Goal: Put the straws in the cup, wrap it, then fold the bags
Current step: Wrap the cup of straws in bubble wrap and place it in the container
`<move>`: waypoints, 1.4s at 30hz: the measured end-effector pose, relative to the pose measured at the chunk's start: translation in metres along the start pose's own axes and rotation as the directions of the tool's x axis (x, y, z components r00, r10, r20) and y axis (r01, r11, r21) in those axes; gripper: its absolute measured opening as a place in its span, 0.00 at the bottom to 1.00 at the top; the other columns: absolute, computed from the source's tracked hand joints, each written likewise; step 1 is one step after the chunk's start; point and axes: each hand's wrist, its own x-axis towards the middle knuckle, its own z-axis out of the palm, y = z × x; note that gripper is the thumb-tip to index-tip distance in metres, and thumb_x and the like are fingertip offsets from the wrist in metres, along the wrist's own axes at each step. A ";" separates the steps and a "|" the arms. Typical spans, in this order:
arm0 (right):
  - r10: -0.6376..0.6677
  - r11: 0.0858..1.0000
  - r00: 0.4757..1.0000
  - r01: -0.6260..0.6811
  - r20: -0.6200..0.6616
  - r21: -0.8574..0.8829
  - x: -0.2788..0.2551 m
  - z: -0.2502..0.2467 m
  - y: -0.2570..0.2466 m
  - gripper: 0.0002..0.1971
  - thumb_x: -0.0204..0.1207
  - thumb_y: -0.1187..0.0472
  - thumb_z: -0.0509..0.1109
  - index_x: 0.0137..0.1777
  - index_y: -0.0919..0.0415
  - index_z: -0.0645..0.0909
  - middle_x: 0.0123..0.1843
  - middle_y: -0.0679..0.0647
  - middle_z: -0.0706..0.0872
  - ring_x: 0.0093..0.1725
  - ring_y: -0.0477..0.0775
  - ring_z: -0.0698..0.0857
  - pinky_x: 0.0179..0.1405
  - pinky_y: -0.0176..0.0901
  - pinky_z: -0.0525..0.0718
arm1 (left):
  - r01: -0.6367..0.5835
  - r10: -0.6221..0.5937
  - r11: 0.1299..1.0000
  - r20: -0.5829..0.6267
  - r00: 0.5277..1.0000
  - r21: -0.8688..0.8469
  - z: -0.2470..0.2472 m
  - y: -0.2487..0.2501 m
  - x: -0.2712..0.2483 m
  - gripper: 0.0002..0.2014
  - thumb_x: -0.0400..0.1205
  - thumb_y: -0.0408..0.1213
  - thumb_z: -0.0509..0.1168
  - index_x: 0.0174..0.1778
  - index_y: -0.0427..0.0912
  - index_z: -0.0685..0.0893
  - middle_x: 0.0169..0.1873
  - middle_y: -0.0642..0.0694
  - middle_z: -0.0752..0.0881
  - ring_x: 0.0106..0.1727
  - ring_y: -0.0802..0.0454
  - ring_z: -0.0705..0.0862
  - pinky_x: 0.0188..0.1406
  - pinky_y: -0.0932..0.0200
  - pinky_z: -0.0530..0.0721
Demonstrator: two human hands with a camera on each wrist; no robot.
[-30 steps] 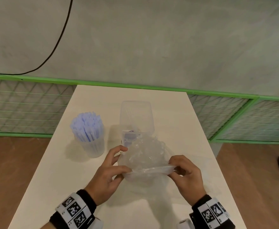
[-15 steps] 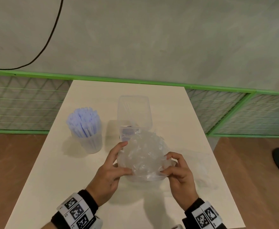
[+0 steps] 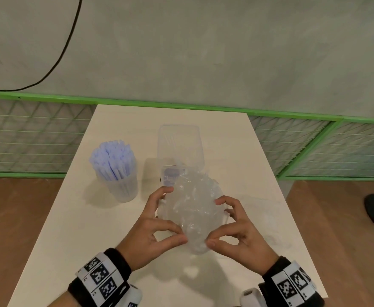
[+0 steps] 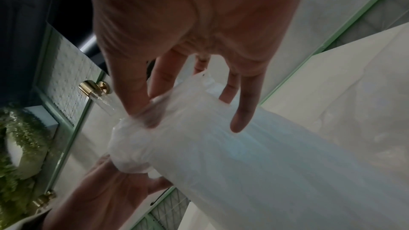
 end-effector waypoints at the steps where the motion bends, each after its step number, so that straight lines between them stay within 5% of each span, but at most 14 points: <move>1: 0.005 1.000 1.000 -0.005 0.017 0.003 -0.001 0.000 -0.002 0.02 0.70 0.49 0.80 0.40 0.44 0.92 0.75 0.44 0.64 0.80 0.52 0.66 0.81 0.57 0.63 | 0.001 -0.001 1.000 0.005 1.000 -0.005 -0.001 0.001 -0.001 0.06 0.73 0.52 0.75 0.36 0.56 0.92 0.79 0.49 0.59 0.80 0.49 0.63 0.75 0.72 0.56; 8: -0.010 1.000 0.990 0.009 0.138 0.005 -0.006 -0.004 -0.013 0.13 0.67 0.53 0.84 0.51 0.41 0.91 0.83 0.42 0.52 0.83 0.50 0.60 0.78 0.59 0.70 | -0.024 0.022 0.999 0.072 0.997 0.036 -0.003 0.012 -0.003 0.10 0.65 0.53 0.82 0.37 0.56 0.90 0.81 0.50 0.53 0.81 0.57 0.58 0.76 0.72 0.54; 14: 0.012 0.981 0.988 0.018 -0.153 0.193 -0.005 0.010 -0.006 0.07 0.62 0.62 0.87 0.38 0.56 0.92 0.78 0.45 0.68 0.71 0.58 0.78 0.60 0.52 0.87 | -0.049 0.050 0.999 -0.105 0.993 0.010 0.010 0.012 0.002 0.07 0.68 0.48 0.81 0.31 0.51 0.90 0.77 0.49 0.65 0.78 0.55 0.67 0.72 0.75 0.62; 18: 0.001 0.992 0.971 0.029 -0.237 0.122 -0.005 0.018 -0.003 0.07 0.64 0.56 0.86 0.35 0.51 0.90 0.74 0.48 0.70 0.70 0.60 0.79 0.63 0.66 0.82 | -0.080 0.086 0.995 -0.129 0.988 0.051 0.014 0.010 0.002 0.07 0.72 0.46 0.78 0.31 0.50 0.89 0.77 0.49 0.64 0.79 0.52 0.68 0.72 0.71 0.64; 24: -0.097 0.995 0.958 0.089 -0.270 -0.044 -0.007 0.029 0.008 0.14 0.66 0.66 0.81 0.37 0.42 0.91 0.75 0.49 0.68 0.75 0.62 0.73 0.66 0.73 0.75 | -0.107 0.114 0.990 -0.075 0.991 0.096 0.017 0.006 -0.001 0.06 0.74 0.44 0.77 0.35 0.49 0.88 0.80 0.48 0.59 0.79 0.46 0.67 0.74 0.60 0.69; 29: -0.063 0.998 0.964 0.056 -0.258 -0.036 -0.008 0.025 0.008 0.05 0.69 0.57 0.77 0.41 0.44 0.89 0.75 0.44 0.71 0.75 0.56 0.74 0.71 0.63 0.75 | -0.087 0.095 0.993 -0.120 0.988 0.074 0.017 0.001 -0.005 0.08 0.71 0.48 0.79 0.36 0.50 0.89 0.78 0.45 0.63 0.79 0.48 0.67 0.74 0.65 0.67; 32: 0.083 0.992 0.961 -0.055 -0.265 0.112 -0.004 0.013 0.005 0.22 0.63 0.58 0.84 0.51 0.47 0.77 0.71 0.43 0.74 0.67 0.54 0.79 0.53 0.60 0.87 | -0.052 0.049 0.999 -0.189 0.981 -0.011 0.010 0.001 -0.005 0.08 0.71 0.48 0.78 0.31 0.50 0.89 0.76 0.46 0.68 0.76 0.45 0.73 0.76 0.57 0.69; 36: 0.159 0.987 0.982 -0.160 -0.104 0.003 0.007 -0.003 0.006 0.48 0.57 0.56 0.88 0.71 0.40 0.62 0.76 0.37 0.65 0.68 0.49 0.77 0.50 0.49 0.87 | 0.087 -0.121 0.984 -0.221 0.968 -0.157 -0.001 -0.004 -0.002 0.12 0.65 0.47 0.81 0.28 0.49 0.84 0.68 0.55 0.74 0.61 0.49 0.85 0.48 0.50 0.88; 39: 0.174 0.978 0.984 -0.177 -0.043 -0.110 0.017 -0.010 0.007 0.57 0.56 0.52 0.88 0.79 0.37 0.55 0.77 0.31 0.61 0.64 0.38 0.75 0.50 0.39 0.85 | 0.227 -0.255 0.954 -0.134 0.958 -0.198 -0.007 -0.010 0.003 0.19 0.61 0.46 0.83 0.40 0.52 0.80 0.66 0.58 0.77 0.64 0.52 0.82 0.52 0.50 0.89; 42: 0.187 0.968 0.982 -0.187 -0.016 -0.169 0.027 -0.012 0.012 0.60 0.55 0.50 0.88 0.82 0.37 0.52 0.73 0.29 0.61 0.61 0.33 0.73 0.47 0.32 0.82 | 0.307 -0.333 0.911 -0.053 0.941 -0.276 -0.013 -0.014 0.009 0.27 0.66 0.34 0.83 0.56 0.56 0.80 0.61 0.59 0.83 0.64 0.56 0.82 0.56 0.55 0.87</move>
